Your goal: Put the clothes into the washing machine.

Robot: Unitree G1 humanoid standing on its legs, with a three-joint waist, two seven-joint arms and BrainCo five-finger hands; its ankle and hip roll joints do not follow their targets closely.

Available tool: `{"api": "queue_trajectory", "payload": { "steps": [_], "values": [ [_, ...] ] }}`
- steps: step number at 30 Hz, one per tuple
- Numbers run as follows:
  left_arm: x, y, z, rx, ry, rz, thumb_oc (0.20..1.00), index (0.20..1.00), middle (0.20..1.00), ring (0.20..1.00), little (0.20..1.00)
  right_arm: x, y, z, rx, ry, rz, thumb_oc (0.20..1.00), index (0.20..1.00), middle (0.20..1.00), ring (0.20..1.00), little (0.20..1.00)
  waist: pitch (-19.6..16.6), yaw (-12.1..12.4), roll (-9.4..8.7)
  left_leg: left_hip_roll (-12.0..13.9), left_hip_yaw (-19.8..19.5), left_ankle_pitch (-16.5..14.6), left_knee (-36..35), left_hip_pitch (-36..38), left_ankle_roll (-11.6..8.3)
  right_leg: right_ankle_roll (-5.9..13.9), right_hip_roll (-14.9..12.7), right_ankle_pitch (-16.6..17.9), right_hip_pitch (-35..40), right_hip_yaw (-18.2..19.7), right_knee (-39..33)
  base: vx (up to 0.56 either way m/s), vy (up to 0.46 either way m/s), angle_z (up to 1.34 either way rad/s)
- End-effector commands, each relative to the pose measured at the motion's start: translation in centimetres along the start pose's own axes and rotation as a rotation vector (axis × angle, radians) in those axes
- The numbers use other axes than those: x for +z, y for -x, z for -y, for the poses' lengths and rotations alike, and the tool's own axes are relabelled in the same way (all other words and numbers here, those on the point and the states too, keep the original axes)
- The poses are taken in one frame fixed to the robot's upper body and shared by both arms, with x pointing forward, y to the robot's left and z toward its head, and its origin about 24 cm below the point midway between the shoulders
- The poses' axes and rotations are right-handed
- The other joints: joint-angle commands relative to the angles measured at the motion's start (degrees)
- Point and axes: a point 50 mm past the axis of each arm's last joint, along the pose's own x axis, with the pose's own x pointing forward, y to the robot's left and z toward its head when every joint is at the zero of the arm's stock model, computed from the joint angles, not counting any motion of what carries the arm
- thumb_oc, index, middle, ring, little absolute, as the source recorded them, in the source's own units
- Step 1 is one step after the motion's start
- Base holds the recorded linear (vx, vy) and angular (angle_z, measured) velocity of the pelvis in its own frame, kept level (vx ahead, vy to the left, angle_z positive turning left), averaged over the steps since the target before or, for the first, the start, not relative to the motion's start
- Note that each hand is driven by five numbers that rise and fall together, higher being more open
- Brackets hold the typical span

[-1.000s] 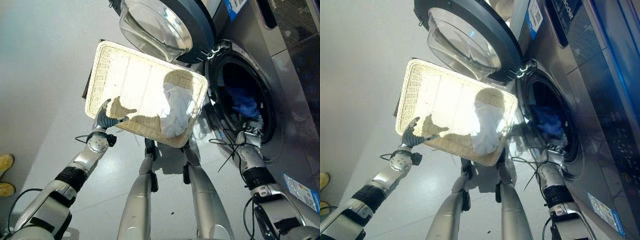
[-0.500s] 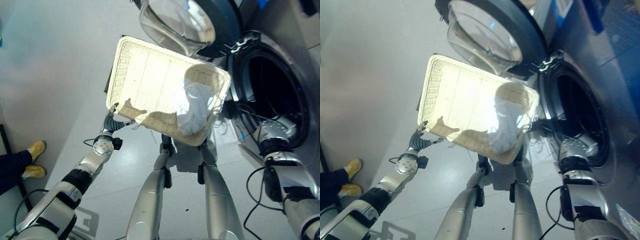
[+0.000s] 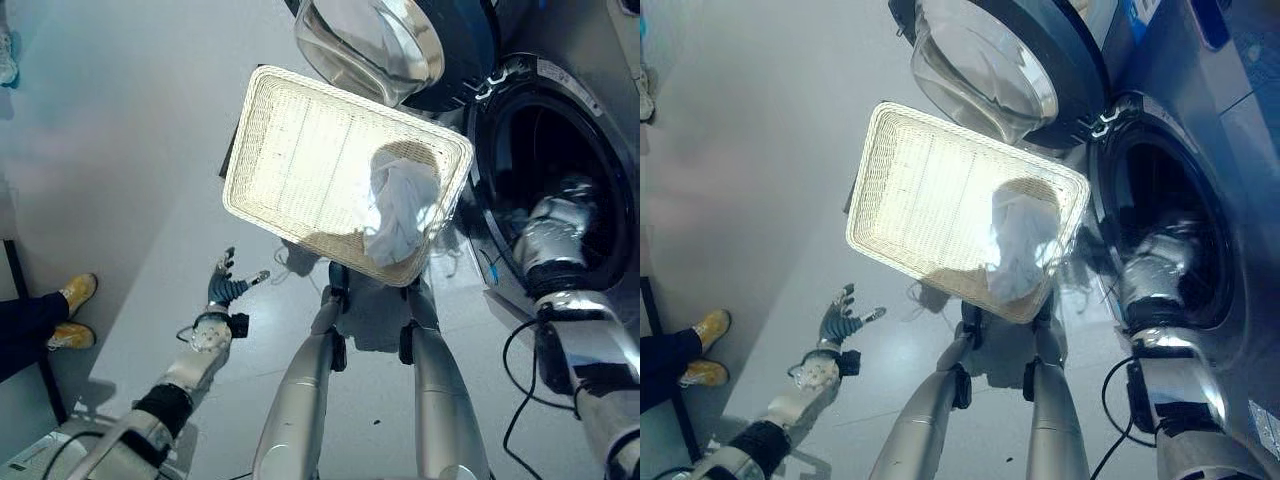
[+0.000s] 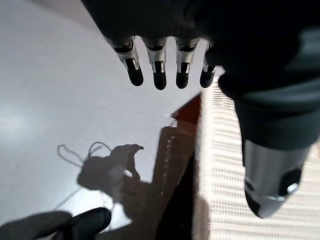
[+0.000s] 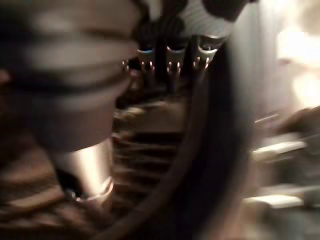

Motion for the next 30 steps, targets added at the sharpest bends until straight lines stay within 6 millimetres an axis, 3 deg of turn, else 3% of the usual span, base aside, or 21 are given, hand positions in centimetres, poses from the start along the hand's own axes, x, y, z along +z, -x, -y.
{"api": "queue_trajectory", "payload": {
  "steps": [1, 7, 17, 20, 22, 24, 26, 30],
  "values": [
    [-1.0, 0.6, -0.9, 0.107, 0.086, -0.003, 1.0, 1.0, 1.0, 1.0, 1.0, 0.8, 0.2, -1.9, 0.196, 0.284, 0.03, 1.0, 1.0, 1.0, 1.0, 1.0, -0.76, 0.16, 4.14, -2.36, 0.12, -0.78, -0.68, 0.02, -1.72, 2.64, 2.04, -11.44, 2.08, -5.02, 8.53, -0.05, 0.068, 0.16],
    [-3.9, 1.9, -0.8, 0.159, 0.181, -0.105, 1.0, 1.0, 1.0, 1.0, 1.0, -2.2, 2.6, -1.0, 0.202, 0.573, 0.02, 1.0, 1.0, 1.0, 1.0, 1.0, -0.76, 0.58, 3.45, -2.23, 0.07, -0.23, -1.68, 0.28, -1.78, 2.48, 1.87, -10.91, 2.36, -5.77, 7.56, -0.03, 0.055, 0.09],
    [-5.8, 2.8, -0.3, 0.181, 0.183, -0.199, 1.0, 1.0, 1.0, 1.0, 1.0, -7.1, 8.0, -0.3, 0.383, 1.011, -0.033, 1.0, 1.0, 1.0, 1.0, 1.0, -0.76, -0.25, 1.13, -1.98, 0.67, 0.33, -2.09, -0.59, -1.48, 2.78, 1.77, -8.98, 1.85, -5.83, 5.51, -0.02, 0.081, 0.04],
    [-5.8, 2.7, -0.4, 0.183, 0.187, -0.204, 1.0, 1.0, 1.0, 1.0, 1.0, -8.2, 9.2, -0.1, 0.494, 1.25, -0.006, 1.0, 1.0, 1.0, 1.0, 1.0, -0.76, -0.26, 0.37, -1.92, 0.68, 0.34, -2.1, -1.05, -1.31, 3.16, 1.62, -8.56, 1.53, -5.88, 5.26, -0.01, 0.056, 0.0],
    [-5.7, 2.5, -0.8, 0.178, 0.183, -0.197, 1.0, 1.0, 1.0, 1.0, 1.0, -8.6, 9.3, 0.3, 0.586, 1.497, 0.054, 1.0, 1.0, 1.0, 1.0, 1.0, -0.76, -0.02, -0.12, -1.99, 0.39, 0.31, -1.99, -1.48, -1.24, 3.62, 1.41, -8.3, 1.24, -5.96, 5.3, -0.01, 0.042, 0.02],
    [-5.5, 2.3, -0.8, 0.172, 0.176, -0.19, 1.0, 1.0, 1.0, 1.0, 1.0, -8.7, 9.2, 0.2, 0.631, 1.592, 0.092, 1.0, 1.0, 1.0, 1.0, 1.0, -0.76, 0.27, -0.19, -2.01, 0.18, 0.26, -1.87, -1.74, -1.16, 3.87, 1.23, -8.24, 1.05, -6.15, 5.47, -0.01, 0.009, 0.07],
    [-5.1, 1.9, -0.9, 0.156, 0.169, -0.172, 1.0, 1.0, 1.0, 1.0, 1.0, -9.0, 8.3, 0.1, 0.705, 1.808, 0.12, 1.0, 1.0, 1.0, 1.0, 1.0, -0.76, 1.08, -0.22, -2.31, -0.47, 0.25, -1.8, -2.12, -1.05, 4.29, 0.97, -8.08, 0.78, -6.56, 5.62, -0.01, 0.002, 0.15],
    [-4.5, 1.3, -0.8, 0.122, 0.155, -0.156, 1.0, 1.0, 1.0, 1.0, 1.0, -9.3, 6.8, 0.7, 0.71, 2.021, 0.093, 1.0, 1.0, 1.0, 1.0, 1.0, -0.76, 2.31, -0.13, -2.5, -0.9, 0.31, -1.87, -2.36, -0.98, 4.83, 0.35, -7.67, 0.79, -7.38, 5.31, 0.0, -0.005, 0.12]
  ]
}}
